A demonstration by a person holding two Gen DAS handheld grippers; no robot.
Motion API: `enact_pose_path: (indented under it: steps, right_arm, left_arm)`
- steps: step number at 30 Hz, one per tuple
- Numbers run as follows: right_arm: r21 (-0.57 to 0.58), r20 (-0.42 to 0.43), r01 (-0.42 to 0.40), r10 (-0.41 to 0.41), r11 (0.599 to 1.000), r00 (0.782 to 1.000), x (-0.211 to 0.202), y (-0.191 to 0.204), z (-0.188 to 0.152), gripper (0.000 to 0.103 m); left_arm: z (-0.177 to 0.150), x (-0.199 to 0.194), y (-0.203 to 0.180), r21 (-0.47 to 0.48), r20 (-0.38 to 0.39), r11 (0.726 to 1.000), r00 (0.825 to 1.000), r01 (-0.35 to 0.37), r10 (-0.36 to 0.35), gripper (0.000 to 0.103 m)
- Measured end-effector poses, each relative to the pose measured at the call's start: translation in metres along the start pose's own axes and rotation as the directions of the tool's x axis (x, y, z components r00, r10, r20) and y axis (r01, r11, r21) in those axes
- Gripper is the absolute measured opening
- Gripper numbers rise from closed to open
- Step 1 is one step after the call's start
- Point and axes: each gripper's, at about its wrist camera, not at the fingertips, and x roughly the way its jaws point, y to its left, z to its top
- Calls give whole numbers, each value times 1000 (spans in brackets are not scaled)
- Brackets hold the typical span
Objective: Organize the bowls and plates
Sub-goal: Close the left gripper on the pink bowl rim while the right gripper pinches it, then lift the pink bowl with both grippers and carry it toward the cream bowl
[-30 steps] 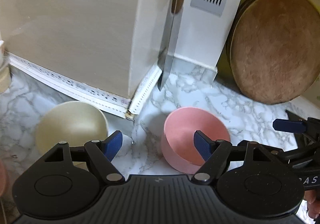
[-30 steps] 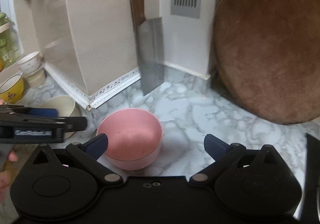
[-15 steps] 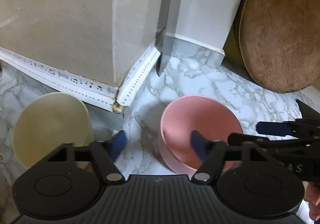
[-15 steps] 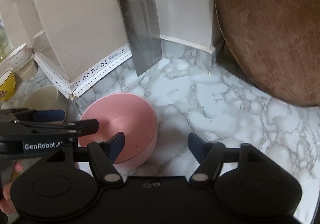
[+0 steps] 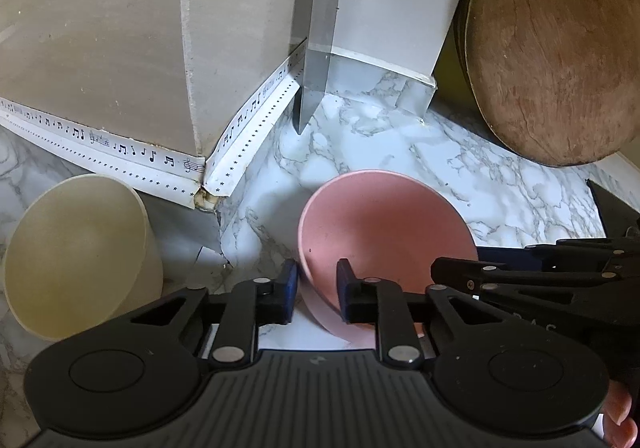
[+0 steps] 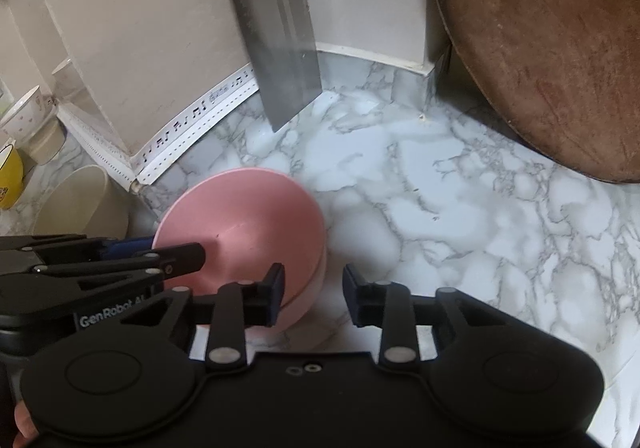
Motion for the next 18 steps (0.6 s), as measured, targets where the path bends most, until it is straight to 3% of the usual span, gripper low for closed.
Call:
enact_pose_path:
  steps: [6,18]
  right_arm:
    - [1,-3,24,-24,1000,1000,-2,4,-3,20]
    - [27,3,38,-38,999,999,-38,2,-19,18]
  left_arm:
    - [-2,-4,-3,13,-6,1000,1000,4,-4,18]
    - [-18,-36,-18,35,-12,998,999,44,-44,18]
